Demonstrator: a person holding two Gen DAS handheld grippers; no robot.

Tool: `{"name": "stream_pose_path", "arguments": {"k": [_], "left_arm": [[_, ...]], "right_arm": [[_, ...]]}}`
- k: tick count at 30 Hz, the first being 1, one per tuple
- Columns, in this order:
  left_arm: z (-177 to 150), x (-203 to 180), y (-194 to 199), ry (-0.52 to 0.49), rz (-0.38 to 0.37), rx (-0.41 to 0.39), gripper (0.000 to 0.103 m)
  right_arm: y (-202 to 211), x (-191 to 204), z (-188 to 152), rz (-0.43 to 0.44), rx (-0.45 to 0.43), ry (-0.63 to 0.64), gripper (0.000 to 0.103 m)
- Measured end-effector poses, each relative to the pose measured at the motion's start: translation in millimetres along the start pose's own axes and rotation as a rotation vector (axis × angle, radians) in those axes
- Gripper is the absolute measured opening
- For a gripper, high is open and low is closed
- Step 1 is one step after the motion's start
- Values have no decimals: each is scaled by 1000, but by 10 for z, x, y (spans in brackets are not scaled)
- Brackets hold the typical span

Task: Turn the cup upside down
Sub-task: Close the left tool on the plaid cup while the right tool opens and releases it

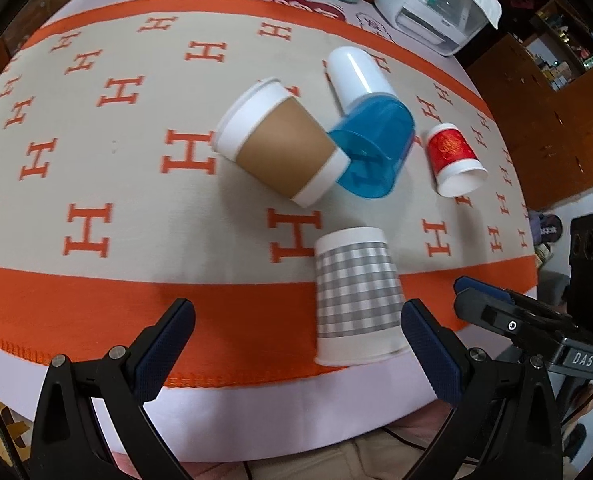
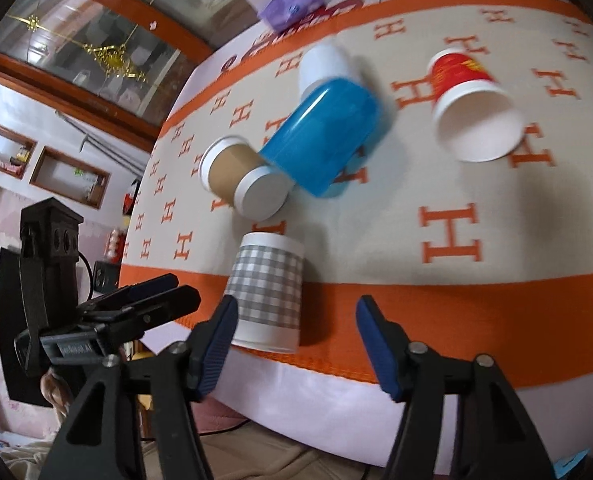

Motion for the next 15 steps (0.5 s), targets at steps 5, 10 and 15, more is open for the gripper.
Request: {"name": "stream_pose_path", "arguments": {"k": [5, 10, 15], "left_arm": [[71, -160, -79, -34, -57, 73, 102], [159, -292, -167, -40, -69, 133, 102], [190, -388, -256, -44, -57, 177, 101]], "right_arm": [[87, -127, -82, -31, -32, -5, 38], [50, -229, -156, -53, -42, -9, 23], [1, -314, -211, -51, -66, -21, 22]]}}
Point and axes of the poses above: each gripper's, at about its wrist camera, not at the fingertips, and y roughly against the way its jaws point, x to its left, z to its top, the point moved 2 cm from there along -y, roughly the way its jaws point, and after that the axes turned 15 degrees about z, right-handed, at the moved point
